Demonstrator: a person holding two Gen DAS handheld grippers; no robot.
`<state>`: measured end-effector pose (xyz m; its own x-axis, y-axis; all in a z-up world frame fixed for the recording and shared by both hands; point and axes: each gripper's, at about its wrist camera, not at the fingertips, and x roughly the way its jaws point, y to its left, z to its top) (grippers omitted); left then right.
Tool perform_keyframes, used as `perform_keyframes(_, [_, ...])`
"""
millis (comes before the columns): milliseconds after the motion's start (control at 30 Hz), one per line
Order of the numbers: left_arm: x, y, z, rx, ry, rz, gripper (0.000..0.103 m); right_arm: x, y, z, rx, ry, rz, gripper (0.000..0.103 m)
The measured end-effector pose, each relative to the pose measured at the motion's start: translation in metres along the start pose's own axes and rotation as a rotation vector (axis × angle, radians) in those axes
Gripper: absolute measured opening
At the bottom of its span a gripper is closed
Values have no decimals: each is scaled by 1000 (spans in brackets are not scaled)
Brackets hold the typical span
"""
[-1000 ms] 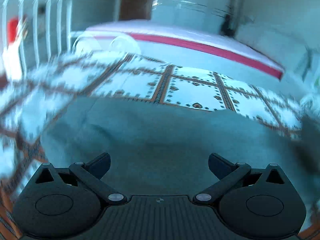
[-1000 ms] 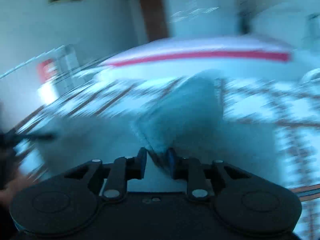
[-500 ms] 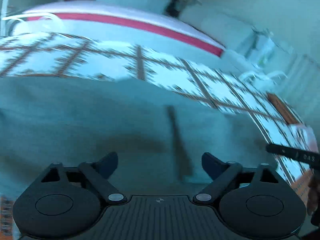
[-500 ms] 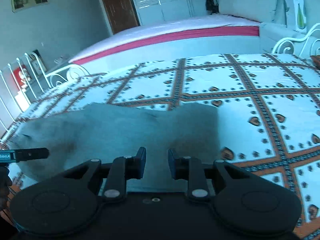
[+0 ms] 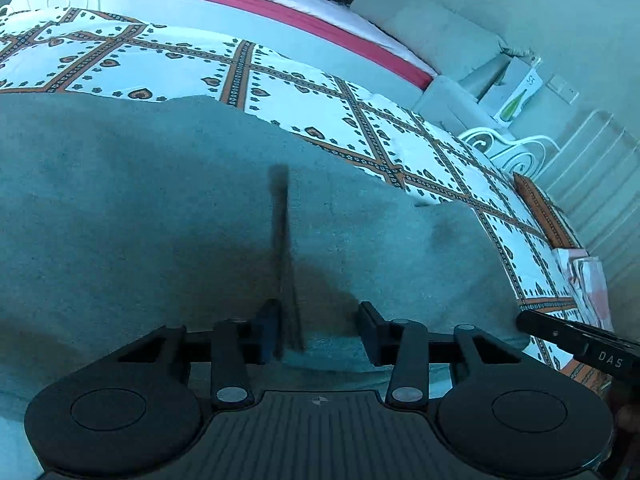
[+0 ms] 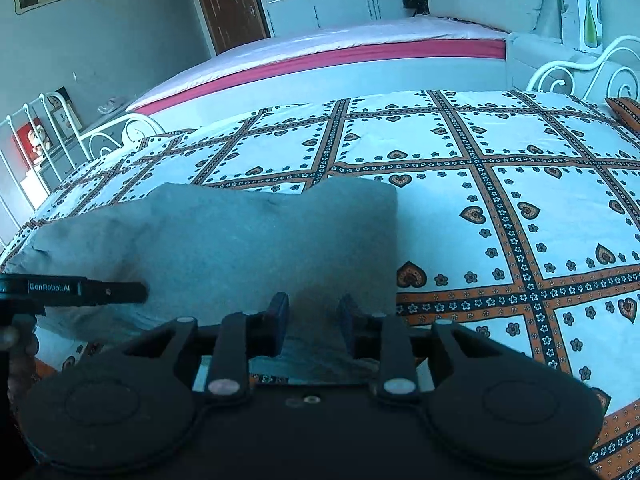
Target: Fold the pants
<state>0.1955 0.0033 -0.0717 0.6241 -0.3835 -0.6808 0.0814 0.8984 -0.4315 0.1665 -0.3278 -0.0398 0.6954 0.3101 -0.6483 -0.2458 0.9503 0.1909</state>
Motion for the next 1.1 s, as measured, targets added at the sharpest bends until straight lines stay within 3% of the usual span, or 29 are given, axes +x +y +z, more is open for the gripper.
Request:
perform_keyframes(167, [2, -6, 1, 52, 4, 2, 20, 4, 5, -1, -23, 6, -10, 22])
perform_keyframes(267, [-11, -11, 1, 95, -62, 27, 16, 5, 8, 1, -35, 0, -22, 22])
perform_keyframes(400, [-53, -11, 4, 146, -218, 59, 14, 4, 18, 5, -46, -22, -7, 22])
perform_keyframes(433, [-58, -7, 4, 156, -222, 72, 14, 4, 21, 5, -65, -24, -5, 22])
perform_keyframes(467, [-54, -1, 3, 161, -186, 100, 14, 6, 25, 4, -88, -19, -4, 22])
perform_keyframes(533, [-24, 16, -5, 150, -8, 155, 15, 18, 31, 0, -126, 35, -5, 23])
perform_keyframes(600, [-25, 22, -4, 123, -37, 136, 16, 33, 34, -6, -157, 102, -39, 23])
perform_keyframes(667, [-30, 21, -1, 135, -46, 132, 17, 33, 35, -4, -149, 94, -45, 23])
perform_keyframes(733, [-31, 22, -1, 118, -52, 135, 18, 23, 33, 2, -111, 28, -31, 22])
perform_keyframes(800, [-30, 19, 0, 133, -55, 150, 30, 17, 33, 7, -104, -25, -25, 23])
perform_keyframes(833, [-30, 19, 2, 139, -54, 165, 36, 21, 32, 8, -106, -11, -51, 23])
perform_keyframes(900, [-32, 19, -1, 134, -64, 182, 67, 42, 25, 2, -101, 107, -137, 21])
perform_keyframes(933, [-34, 19, 2, 129, -73, 195, 74, 49, 19, -2, -88, 142, -139, 21])
perform_keyframes(1033, [-37, 19, 6, 138, -145, 200, 76, 36, 20, 10, -82, 53, -138, 18])
perform_keyframes(1100, [-28, 18, 13, 165, -133, 207, 76, 29, 18, 16, -72, -19, -114, 20])
